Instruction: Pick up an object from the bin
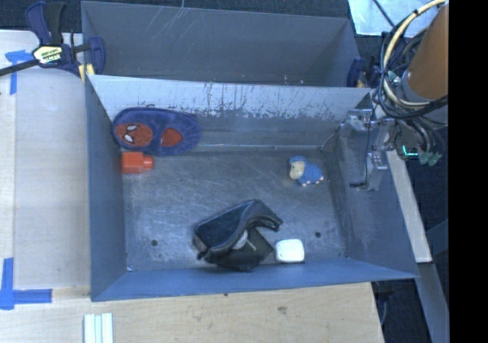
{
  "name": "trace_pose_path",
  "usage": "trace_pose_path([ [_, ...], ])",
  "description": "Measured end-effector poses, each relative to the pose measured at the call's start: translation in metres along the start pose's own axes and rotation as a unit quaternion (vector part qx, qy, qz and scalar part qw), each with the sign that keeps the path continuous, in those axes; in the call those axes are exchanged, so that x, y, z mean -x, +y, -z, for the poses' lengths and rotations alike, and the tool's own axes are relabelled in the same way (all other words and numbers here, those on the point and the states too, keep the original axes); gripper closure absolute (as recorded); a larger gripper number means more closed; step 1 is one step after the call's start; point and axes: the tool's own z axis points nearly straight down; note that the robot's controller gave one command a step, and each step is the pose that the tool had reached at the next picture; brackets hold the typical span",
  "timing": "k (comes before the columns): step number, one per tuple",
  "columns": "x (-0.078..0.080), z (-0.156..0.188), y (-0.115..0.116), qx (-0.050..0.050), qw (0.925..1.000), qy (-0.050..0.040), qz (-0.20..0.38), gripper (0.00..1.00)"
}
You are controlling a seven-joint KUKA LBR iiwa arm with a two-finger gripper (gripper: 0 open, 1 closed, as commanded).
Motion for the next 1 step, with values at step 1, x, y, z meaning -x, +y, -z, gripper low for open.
trace_pose_path([
  [1,0.0511,-0.1783,0.0092,0.0,0.9932,-0.0001,-0.116,0.0],
])
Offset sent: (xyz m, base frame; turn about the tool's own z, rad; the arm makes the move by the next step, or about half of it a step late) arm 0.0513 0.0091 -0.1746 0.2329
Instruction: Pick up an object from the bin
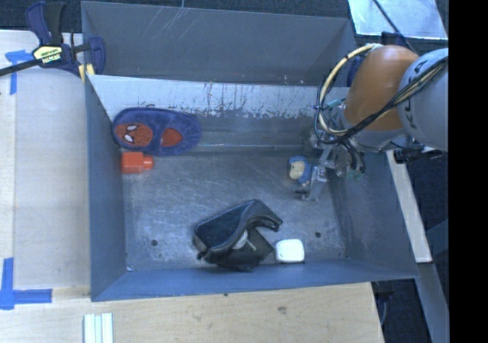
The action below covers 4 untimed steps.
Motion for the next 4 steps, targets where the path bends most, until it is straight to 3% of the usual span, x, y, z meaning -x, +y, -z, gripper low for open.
trace_pose_path([
  [1,0.001,0.036,0.011,0.0,0.9997,-0.0061,-0.025,0.0],
  [2,0.008,0.035,0.003,0.0,0.9973,-0.0068,-0.073,0.0],
  [3,0.009,0.003,0.007,-0.001,0.992,0.0014,-0.126,0.0],
  [4,0.009,0.004,0.006,-0.001,0.9923,0.0015,-0.124,0.0],
])
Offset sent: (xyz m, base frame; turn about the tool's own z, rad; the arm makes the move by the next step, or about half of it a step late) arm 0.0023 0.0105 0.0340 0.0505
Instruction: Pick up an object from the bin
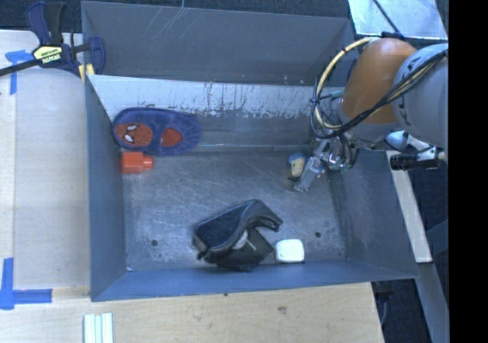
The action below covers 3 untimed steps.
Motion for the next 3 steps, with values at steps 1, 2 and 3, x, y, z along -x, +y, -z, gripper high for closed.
trace_pose_path([
  [1,0.0,0.0,0.0,0.0,1.0,-0.0003,0.0,1.0],
  [2,0.002,0.032,0.001,0.003,1.0,-0.0071,0.001,1.0],
  [3,0.004,0.066,0.0,0.003,1.0,-0.0069,0.002,1.0],
])
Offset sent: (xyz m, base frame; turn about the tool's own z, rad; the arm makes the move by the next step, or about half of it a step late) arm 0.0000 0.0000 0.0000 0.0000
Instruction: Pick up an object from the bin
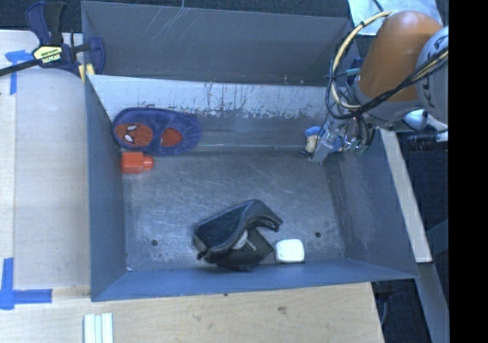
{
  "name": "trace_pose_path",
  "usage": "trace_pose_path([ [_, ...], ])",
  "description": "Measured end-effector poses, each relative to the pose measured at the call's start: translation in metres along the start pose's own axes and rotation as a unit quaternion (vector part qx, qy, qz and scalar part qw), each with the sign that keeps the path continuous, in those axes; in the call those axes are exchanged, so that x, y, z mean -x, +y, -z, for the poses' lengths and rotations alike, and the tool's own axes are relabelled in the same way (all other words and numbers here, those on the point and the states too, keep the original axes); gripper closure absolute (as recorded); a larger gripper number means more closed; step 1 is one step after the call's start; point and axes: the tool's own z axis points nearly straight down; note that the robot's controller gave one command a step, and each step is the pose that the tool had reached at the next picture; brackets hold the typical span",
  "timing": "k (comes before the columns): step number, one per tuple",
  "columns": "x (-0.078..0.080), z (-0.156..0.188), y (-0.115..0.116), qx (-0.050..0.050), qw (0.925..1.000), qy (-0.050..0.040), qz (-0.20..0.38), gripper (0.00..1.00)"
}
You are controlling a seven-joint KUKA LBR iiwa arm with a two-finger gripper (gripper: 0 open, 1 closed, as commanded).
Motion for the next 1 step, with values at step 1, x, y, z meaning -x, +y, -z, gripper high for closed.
trace_pose_path([
  [1,0.0031,0.0664,0.0,0.001,1.0,-0.0022,0.001,1.0],
])
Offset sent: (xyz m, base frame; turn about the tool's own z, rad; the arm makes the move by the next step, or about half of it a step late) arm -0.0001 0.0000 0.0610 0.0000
